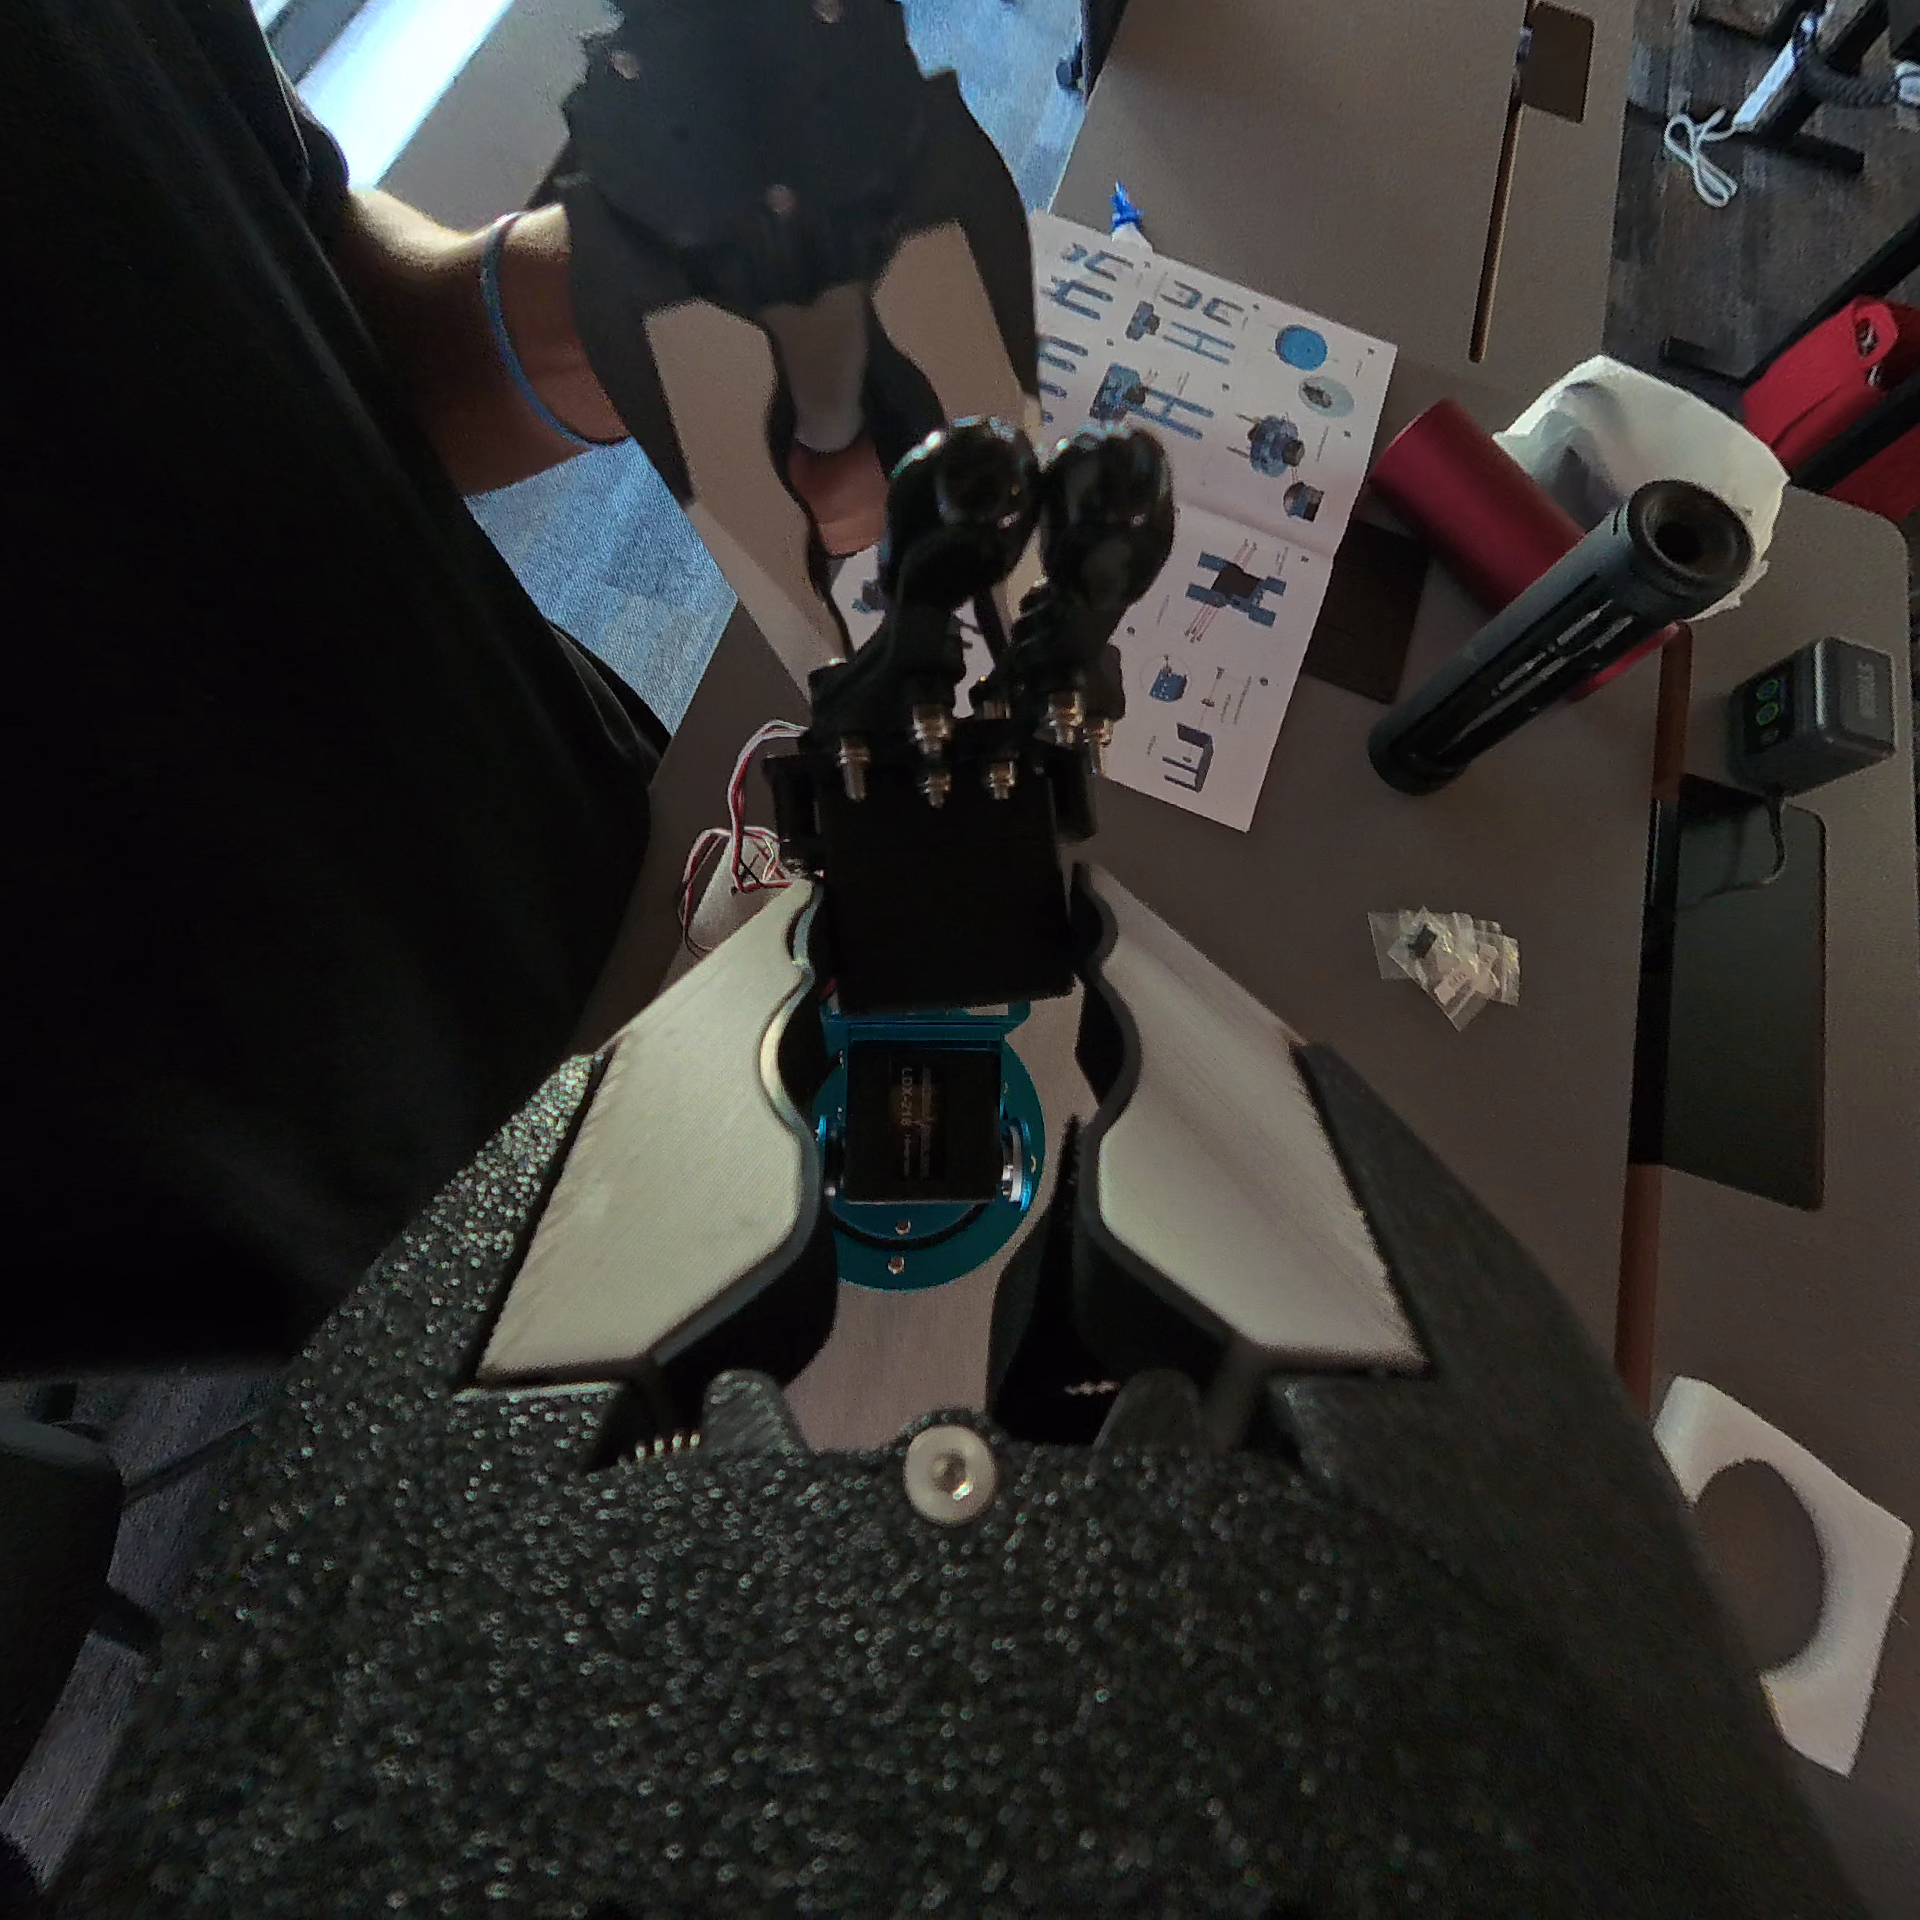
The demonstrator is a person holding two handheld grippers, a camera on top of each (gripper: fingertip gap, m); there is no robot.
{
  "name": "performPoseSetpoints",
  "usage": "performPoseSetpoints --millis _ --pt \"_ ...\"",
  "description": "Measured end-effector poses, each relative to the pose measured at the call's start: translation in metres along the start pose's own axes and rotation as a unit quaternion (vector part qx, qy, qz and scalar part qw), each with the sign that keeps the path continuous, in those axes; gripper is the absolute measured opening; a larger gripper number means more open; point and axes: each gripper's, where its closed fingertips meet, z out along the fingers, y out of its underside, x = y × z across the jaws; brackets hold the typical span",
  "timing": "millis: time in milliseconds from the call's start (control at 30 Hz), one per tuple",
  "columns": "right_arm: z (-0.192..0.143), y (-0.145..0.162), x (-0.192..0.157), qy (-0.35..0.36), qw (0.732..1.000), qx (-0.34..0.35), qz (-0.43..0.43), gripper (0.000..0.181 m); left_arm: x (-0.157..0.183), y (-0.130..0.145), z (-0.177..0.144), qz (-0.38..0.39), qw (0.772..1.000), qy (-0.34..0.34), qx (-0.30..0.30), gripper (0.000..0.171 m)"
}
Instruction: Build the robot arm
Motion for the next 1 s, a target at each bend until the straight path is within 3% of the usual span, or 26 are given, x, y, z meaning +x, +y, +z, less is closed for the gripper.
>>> performPoseSetpoints --millis 133,600,800,1000 --pt "0.001 -0.002 0.0 -0.004 0.999 -0.034 -0.001 0.045 0.01 0.004 0.014 -0.009 0.999 0.053 0.004 0.028" --pt "0.005 -0.006 -0.003 0.011 0.987 -0.159 -0.025 0.044 0.011 0.007 0.018 -0.012 0.997 0.08 0.012 0.021" --pt "0.006 -0.006 -0.001 0.021 0.991 -0.134 -0.02 0.045 0.01 0.007 0.018 -0.013 0.996 0.086 0.013 0.021" --pt "0.006 -0.003 0.001 -0.003 0.999 -0.042 0.027 0.048 0.005 0.009 0.008 -0.041 0.996 0.075 0.036 0.024"
